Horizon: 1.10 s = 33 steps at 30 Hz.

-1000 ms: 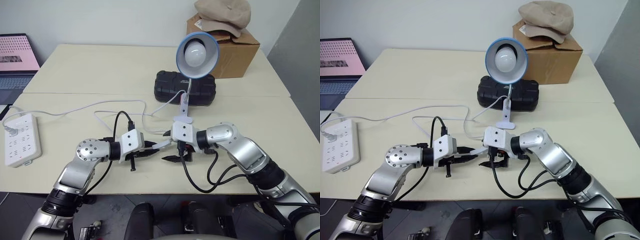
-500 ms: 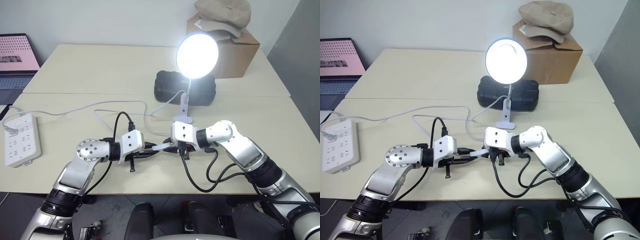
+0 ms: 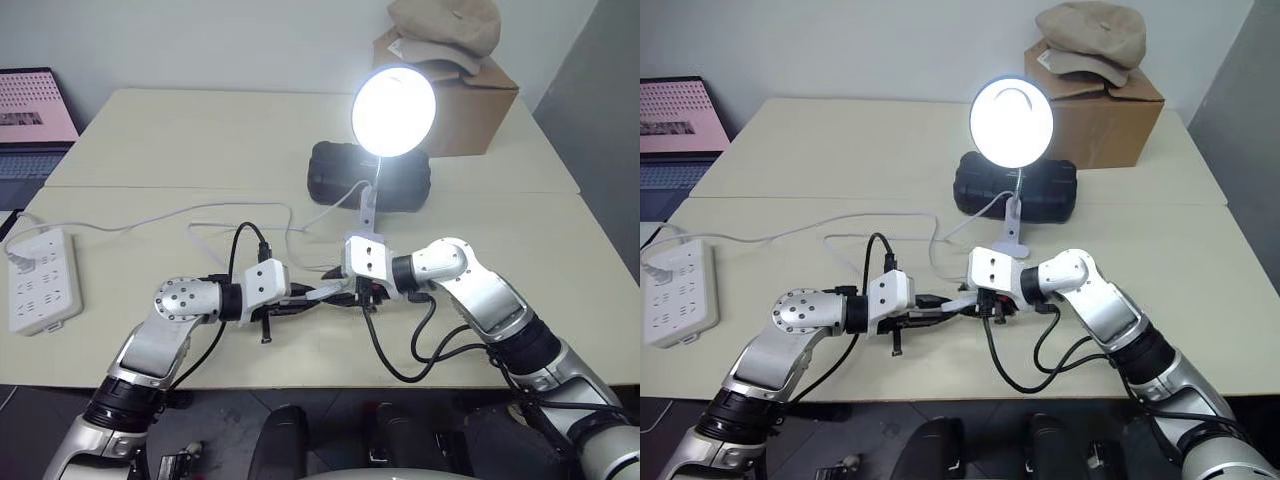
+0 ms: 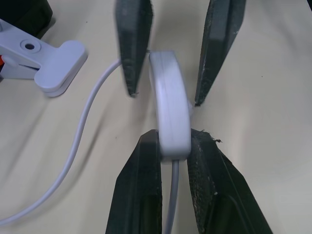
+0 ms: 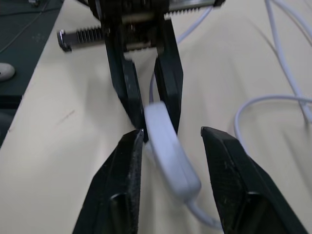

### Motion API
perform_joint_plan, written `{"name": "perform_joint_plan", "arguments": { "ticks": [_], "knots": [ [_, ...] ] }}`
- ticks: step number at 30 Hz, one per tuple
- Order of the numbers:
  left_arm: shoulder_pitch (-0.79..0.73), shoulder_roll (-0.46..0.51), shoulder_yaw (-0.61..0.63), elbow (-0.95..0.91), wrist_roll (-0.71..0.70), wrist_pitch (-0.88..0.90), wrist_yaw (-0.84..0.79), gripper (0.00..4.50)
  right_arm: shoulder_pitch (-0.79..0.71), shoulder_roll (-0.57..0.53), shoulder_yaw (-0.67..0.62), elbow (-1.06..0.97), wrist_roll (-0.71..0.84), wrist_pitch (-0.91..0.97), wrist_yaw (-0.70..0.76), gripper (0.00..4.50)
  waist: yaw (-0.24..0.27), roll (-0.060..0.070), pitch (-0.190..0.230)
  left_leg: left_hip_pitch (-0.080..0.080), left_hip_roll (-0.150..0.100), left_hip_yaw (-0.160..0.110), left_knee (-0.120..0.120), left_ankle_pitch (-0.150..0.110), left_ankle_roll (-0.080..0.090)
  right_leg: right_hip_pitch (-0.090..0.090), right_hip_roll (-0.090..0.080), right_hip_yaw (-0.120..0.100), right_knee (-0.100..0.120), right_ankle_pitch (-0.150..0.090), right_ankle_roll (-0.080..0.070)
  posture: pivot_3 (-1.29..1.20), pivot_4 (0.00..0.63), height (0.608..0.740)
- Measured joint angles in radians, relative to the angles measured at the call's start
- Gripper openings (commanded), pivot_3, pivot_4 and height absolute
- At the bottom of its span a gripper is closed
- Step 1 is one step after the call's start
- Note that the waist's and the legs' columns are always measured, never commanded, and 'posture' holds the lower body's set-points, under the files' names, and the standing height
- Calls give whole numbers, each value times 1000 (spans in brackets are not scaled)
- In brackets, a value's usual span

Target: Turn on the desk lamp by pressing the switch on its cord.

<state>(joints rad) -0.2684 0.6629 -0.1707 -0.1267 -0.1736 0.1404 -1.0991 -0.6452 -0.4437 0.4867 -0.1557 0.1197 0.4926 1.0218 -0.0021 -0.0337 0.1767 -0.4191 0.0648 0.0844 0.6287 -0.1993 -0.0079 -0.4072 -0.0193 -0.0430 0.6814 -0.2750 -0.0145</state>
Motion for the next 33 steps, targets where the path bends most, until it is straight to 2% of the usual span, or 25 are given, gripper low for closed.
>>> {"name": "perform_joint_plan", "arguments": {
  "ticks": [6, 8, 14, 19, 20, 21, 22, 24, 26, 30, 33],
  "knots": [
    [-5, 0, -4, 8, 26, -29, 1, 402, 10, -41, -59, -58, 22, 7, 2, 4064, 0, 0, 0, 0, 0, 0, 0, 0, 0, 0, 0, 0, 0, 0, 0, 0, 150, 740],
    [-19, -11, -13, 29, 44, -47, 20, 402, 46, -91, -87, -114, 38, 25, 5, 4489, 4, 0, 0, 0, 0, 0, 0, 0, 0, 0, 0, 0, 0, 0, 0, 0, 150, 740],
    [-44, -41, -28, 132, 88, -99, 55, 402, 245, -264, -217, -297, 69, 93, -1, 4489, 9, 0, 0, -1, -1, 0, 0, 0, 0, 0, -1, 0, -1, 0, 0, 0, 150, 740],
    [-93, -64, -46, 226, 124, -153, 69, 402, 356, -296, -283, -414, 100, 126, -41, 4489, -1, 0, 0, 1, 0, -1, 0, 0, 0, 0, 1, 0, 1, 0, 0, 0, 150, 740],
    [-100, -66, -47, 239, 126, -162, 67, 752, 366, -295, -290, -427, 102, 135, -55, 4498, -2, 0, 0, 2, 0, -1, 0, 0, 0, 0, 1, 0, 1, 0, 0, 0, 150, 740],
    [-103, -66, -48, 248, 127, -168, 66, 752, 372, -295, -296, -435, 103, 140, -65, 4498, -1, 0, 0, 2, 0, -1, 0, 0, 0, 0, 1, 0, 1, 0, 0, 0, 150, 740],
    [-104, -66, -49, 259, 129, -171, 63, 1155, 380, -295, -306, -441, 103, 147, -76, 4500, -1, 0, 0, 2, 0, -1, 0, 0, 0, 1, 1, 0, 0, 0, 0, 0, 150, 740],
    [-107, -66, -51, 278, 128, -173, 48, 1338, 397, -295, -315, -453, 103, 154, -102, 4500, 0, 0, 0, 1, 0, 0, 0, 0, 0, 1, 0, 1, 0, 0, 0, 0, 150, 740],
    [-107, -64, -50, 282, 117, -171, 35, 1809, 404, -295, -319, -460, 105, 163, -120, 4500, 0, 0, 0, 0, -1, 0, 0, 0, 0, 1, 0, 1, -1, 0, 0, 0, 150, 740],
    [-101, -47, -22, 264, 92, -162, 25, 2884, 406, -295, -328, -459, 112, 165, -140, 4500, 0, 0, 0, 1, 0, -1, 0, 0, 0, 1, 0, 0, -1, 0, 0, 0, 150, 740],
    [-55, -28, 6, 202, 63, -145, 24, 3463, 401, -293, -330, -447, 120, 158, -148, 4500, -3, 0, 0, 1, 0, 0, 0, 0, 0, 0, 0, 1, -1, 0, 0, 0, 150, 740]
  ]
}}
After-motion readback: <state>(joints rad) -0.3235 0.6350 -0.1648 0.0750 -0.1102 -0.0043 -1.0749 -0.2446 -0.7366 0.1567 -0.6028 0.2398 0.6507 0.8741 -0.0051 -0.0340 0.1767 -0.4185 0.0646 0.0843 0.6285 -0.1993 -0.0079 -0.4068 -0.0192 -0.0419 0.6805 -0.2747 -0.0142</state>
